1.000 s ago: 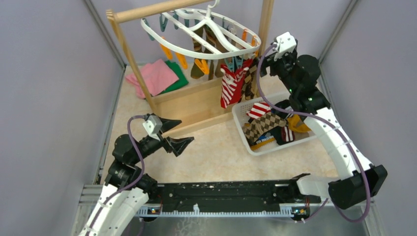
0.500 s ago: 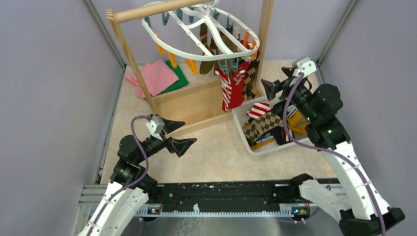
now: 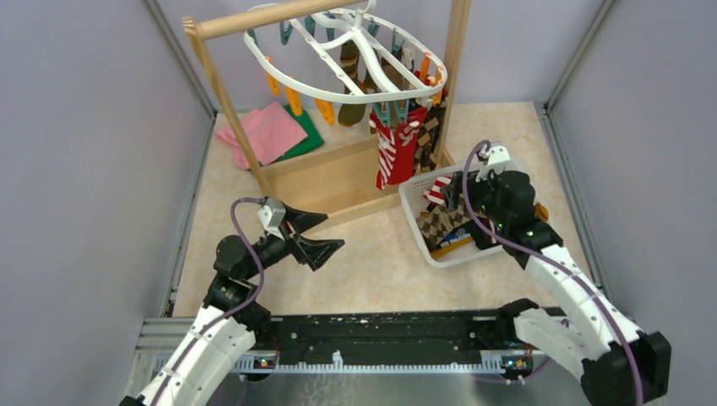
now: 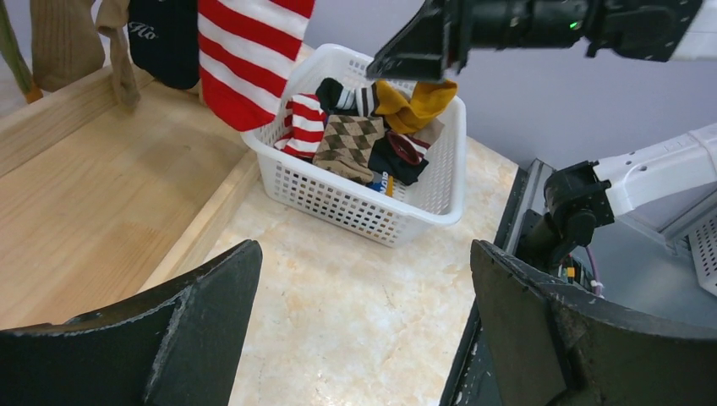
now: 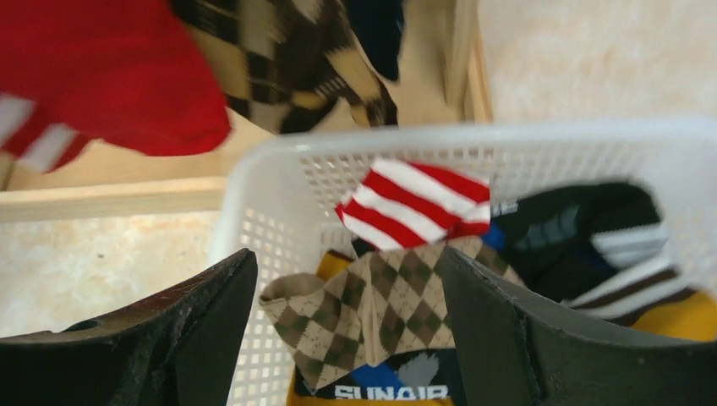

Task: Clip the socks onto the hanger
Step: Pick up the sock from the bin.

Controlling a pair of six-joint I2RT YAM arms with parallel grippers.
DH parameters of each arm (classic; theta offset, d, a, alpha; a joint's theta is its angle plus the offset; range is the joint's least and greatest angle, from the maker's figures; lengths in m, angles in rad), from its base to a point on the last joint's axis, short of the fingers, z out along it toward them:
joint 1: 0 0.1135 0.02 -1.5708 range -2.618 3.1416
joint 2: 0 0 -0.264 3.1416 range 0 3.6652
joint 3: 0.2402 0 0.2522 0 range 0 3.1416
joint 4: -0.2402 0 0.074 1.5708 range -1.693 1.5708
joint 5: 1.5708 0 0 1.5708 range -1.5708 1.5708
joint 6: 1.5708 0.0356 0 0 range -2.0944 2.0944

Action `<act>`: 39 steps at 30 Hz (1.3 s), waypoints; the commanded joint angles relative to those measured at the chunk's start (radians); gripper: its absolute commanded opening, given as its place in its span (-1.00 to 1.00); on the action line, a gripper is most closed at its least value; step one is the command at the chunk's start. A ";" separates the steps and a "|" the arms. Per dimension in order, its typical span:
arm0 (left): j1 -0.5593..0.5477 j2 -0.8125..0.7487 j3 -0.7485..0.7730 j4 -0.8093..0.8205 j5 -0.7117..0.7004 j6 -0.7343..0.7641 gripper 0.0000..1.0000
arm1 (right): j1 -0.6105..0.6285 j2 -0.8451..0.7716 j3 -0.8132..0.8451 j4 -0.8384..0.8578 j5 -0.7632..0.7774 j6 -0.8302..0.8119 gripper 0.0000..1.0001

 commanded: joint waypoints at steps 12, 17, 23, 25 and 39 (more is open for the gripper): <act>0.004 -0.003 0.060 -0.049 0.000 0.092 0.97 | -0.076 0.216 -0.082 -0.016 0.272 0.387 0.10; 0.004 -0.004 0.061 -0.054 -0.001 0.093 0.97 | -0.077 0.275 -0.080 -0.099 0.431 0.466 0.11; 0.004 -0.005 0.060 -0.051 -0.006 0.091 0.97 | -0.077 0.298 -0.099 -0.105 0.528 0.501 0.21; 0.004 0.000 0.060 -0.048 -0.004 0.089 0.97 | -0.077 0.332 -0.107 -0.073 0.529 0.500 0.22; 0.004 0.004 0.059 -0.045 -0.001 0.089 0.96 | -0.077 0.208 -0.196 0.241 0.575 0.419 -0.84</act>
